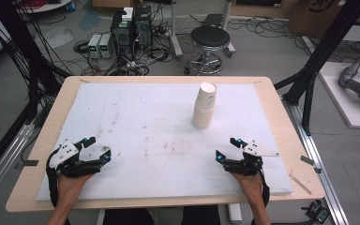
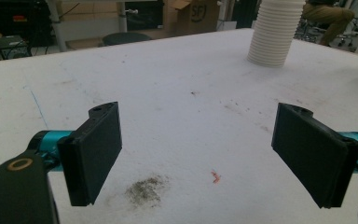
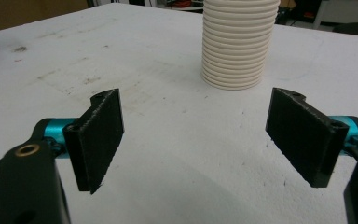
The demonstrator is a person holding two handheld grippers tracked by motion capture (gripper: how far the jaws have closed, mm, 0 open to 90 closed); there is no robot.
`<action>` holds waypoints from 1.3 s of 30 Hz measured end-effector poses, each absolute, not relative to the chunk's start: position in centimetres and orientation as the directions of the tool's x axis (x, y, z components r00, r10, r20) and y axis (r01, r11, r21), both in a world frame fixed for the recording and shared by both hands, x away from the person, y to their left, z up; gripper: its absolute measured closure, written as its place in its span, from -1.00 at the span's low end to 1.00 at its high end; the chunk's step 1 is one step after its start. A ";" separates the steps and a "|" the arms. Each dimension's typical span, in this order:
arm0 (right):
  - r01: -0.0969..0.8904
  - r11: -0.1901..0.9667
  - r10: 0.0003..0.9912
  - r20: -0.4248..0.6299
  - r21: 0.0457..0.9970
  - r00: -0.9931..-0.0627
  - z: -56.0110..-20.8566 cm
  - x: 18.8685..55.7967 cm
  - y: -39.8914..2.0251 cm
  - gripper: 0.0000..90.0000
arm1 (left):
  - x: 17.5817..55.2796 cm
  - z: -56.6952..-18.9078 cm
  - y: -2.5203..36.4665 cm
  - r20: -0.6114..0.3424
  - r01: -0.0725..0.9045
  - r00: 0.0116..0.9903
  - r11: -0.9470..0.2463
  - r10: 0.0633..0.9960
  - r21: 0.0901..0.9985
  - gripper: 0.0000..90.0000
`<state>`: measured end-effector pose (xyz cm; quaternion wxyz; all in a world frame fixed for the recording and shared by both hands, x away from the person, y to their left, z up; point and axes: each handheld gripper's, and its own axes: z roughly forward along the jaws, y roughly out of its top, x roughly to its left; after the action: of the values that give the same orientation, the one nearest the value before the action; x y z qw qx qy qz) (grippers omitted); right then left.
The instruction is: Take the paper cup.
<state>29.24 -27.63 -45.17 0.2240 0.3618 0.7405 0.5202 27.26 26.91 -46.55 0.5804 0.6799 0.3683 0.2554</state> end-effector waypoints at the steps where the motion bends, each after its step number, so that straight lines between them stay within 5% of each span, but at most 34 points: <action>1: 0.301 0.198 0.769 0.043 0.933 -0.638 -45.2 29.3 -27.7 -0.57 | 27.3 -46.6 26.9 -0.083 0.208 0.598 -0.054 0.797 0.977 -0.64; 20: 0.302 0.224 0.739 0.041 0.927 -0.673 -44.6 29.4 -27.7 -0.57 | 27.2 -46.5 26.8 -0.074 0.204 0.594 -0.061 0.801 0.977 -0.64; 39: 0.235 0.267 0.736 -0.040 0.934 -0.676 -33.5 31.2 -29.1 -0.57 | 27.3 -46.5 26.8 -0.069 0.207 0.597 -0.071 0.799 0.976 -0.64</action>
<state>31.21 -29.10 -33.49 0.2436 0.3204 0.7578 0.5135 27.30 26.77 -46.53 0.5741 0.6849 0.3672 0.2577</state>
